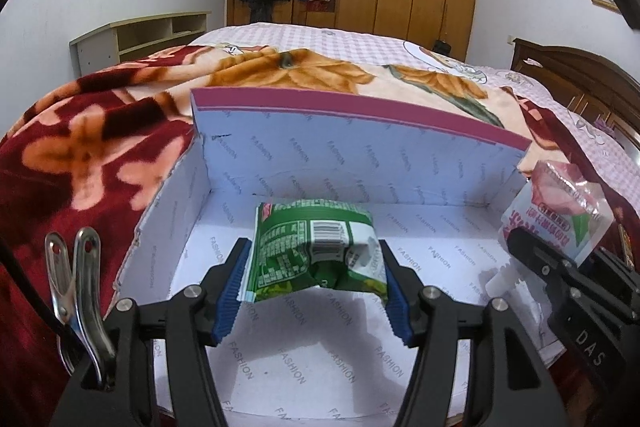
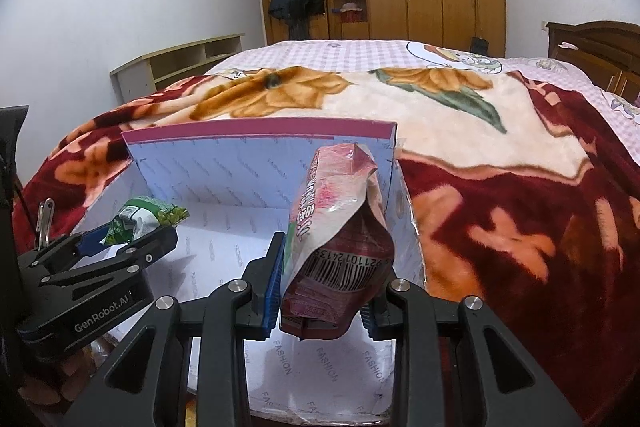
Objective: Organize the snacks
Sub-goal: 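Lower both bags into the pink box and open both tools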
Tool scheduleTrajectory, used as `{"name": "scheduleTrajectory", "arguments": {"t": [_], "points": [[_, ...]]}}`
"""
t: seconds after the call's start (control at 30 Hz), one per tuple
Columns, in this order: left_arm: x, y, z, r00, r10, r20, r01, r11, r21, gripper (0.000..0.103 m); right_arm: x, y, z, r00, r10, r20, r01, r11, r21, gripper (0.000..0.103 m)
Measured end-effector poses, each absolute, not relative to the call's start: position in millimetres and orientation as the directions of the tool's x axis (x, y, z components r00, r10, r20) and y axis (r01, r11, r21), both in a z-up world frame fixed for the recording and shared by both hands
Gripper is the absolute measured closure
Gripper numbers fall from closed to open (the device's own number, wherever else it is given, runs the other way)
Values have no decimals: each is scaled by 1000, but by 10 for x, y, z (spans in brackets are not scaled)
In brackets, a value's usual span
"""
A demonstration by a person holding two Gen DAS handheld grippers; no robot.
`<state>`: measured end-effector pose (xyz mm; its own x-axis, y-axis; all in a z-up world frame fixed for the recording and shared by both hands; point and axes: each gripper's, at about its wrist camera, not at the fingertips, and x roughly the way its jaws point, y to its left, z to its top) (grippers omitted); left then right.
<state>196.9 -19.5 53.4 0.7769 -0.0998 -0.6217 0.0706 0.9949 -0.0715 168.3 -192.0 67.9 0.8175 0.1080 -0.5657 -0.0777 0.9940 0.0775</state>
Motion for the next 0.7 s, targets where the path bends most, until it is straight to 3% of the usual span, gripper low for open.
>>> {"name": "scheduleTrajectory", "arguments": {"t": [0.2, 0.3, 0.43, 0.57, 0.7], "points": [[1983, -188, 513, 768, -102, -633, 68, 995, -78, 39, 1700, -1922, 651, 808, 119, -577, -82, 993, 91, 68], [1976, -197, 508, 766, -111, -634, 77, 994, -81, 37, 1707, -1922, 642, 804, 131, -580, -85, 991, 105, 56], [1969, -251, 489, 759, -112, -642, 94, 994, -62, 34, 1693, -1910, 641, 806, 143, -574, -92, 989, 116, 48], [1959, -279, 483, 756, -112, -645, 103, 993, -52, 29, 1660, -1877, 666, 817, 145, -559, -102, 989, 107, 30], [1933, -251, 515, 769, -103, -631, 86, 995, -57, 26, 1613, -1868, 704, 831, 155, -534, -114, 988, 109, 25]]}}
